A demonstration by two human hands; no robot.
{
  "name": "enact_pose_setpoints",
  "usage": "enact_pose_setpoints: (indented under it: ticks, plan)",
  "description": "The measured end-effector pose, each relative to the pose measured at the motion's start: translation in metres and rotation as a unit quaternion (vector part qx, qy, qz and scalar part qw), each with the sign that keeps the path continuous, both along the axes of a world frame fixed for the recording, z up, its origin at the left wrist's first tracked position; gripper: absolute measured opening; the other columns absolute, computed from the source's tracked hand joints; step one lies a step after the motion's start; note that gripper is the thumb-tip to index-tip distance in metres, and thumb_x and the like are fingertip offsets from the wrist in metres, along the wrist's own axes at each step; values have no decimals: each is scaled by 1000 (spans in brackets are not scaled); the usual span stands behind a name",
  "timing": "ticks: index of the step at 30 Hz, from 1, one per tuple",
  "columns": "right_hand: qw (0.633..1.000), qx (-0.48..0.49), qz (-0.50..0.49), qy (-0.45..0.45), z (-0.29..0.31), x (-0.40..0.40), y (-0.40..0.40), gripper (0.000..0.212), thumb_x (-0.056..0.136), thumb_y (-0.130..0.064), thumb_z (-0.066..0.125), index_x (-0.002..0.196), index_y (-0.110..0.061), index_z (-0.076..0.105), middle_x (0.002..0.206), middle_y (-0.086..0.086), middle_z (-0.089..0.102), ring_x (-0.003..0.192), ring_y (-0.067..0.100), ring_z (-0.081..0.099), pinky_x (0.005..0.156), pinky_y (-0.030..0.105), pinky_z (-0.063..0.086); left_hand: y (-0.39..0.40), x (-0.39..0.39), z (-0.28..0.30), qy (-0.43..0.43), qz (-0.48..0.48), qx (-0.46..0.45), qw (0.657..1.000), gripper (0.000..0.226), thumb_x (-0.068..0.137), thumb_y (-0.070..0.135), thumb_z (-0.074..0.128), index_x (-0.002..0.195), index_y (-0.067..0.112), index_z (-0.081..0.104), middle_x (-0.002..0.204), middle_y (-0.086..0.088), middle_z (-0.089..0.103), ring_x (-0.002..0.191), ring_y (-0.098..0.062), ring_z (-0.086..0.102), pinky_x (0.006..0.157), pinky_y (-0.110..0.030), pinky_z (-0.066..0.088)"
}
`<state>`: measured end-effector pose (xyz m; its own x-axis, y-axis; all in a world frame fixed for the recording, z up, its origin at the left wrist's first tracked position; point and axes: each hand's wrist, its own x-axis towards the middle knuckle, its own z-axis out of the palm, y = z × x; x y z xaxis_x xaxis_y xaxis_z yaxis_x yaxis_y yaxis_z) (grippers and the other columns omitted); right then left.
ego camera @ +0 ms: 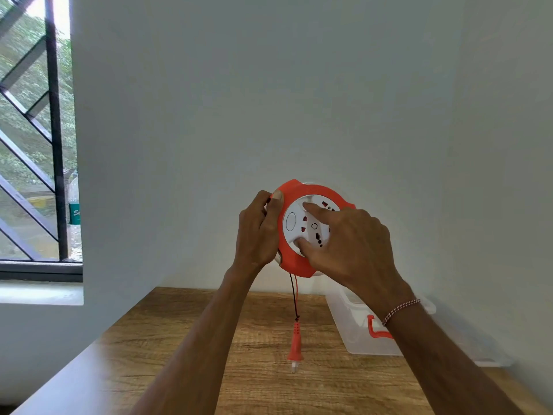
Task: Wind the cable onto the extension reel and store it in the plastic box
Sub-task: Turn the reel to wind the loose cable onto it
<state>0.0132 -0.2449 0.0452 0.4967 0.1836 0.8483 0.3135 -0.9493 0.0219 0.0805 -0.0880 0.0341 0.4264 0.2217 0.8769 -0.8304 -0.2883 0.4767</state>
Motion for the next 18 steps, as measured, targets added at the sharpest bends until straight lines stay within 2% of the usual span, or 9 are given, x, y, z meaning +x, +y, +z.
enact_pose_setpoints:
  ticks: [3,6,8,10,12,15,18]
  plan:
    - [1000,-16,8,2,2,1,-2,70,77,-72,51,134,-30,51,121,4,66,99,26,65,81,39,54,1,0,-1,4,-6,-5,1000,30,96,46,40,93,23,59,75,17,69,69,-7,69,57,-17,56]
    - [998,-54,32,3,7,1,-9,63,81,-63,55,134,-30,50,125,7,61,107,26,55,85,40,52,3,-1,0,7,-14,-10,1000,26,97,44,40,89,27,57,81,15,68,66,-7,68,55,-17,56]
    - [995,-79,63,-24,11,1,-12,53,80,-48,66,127,-25,57,117,9,61,103,25,52,82,39,54,3,0,0,9,-10,-9,1000,27,98,43,40,88,25,57,80,13,68,65,-8,67,55,-18,56]
    - [989,-102,102,-44,12,1,-14,39,74,-27,77,112,-20,68,114,10,63,103,27,53,80,41,56,3,1,-1,8,-5,-6,1000,29,99,41,41,90,20,58,75,11,68,64,-8,67,55,-20,57]
    - [985,-133,111,-9,14,-1,-13,38,65,-17,85,101,-21,72,120,11,62,110,33,53,83,46,53,3,1,-2,6,-5,-6,1000,27,100,38,41,92,19,59,75,12,68,65,-9,68,56,-19,57]
    - [981,-173,67,59,14,-6,-8,48,65,-29,85,110,-32,70,139,6,49,126,32,40,97,49,44,3,1,-1,1,-3,-5,1000,29,99,38,41,94,16,59,78,12,68,66,-7,68,56,-16,55]
    - [980,-191,22,51,13,-7,-4,51,67,-38,80,116,-38,65,142,4,47,125,33,40,98,47,42,4,1,-1,-5,1,1,1000,28,99,37,42,94,15,59,78,13,67,66,-4,67,55,-13,53]
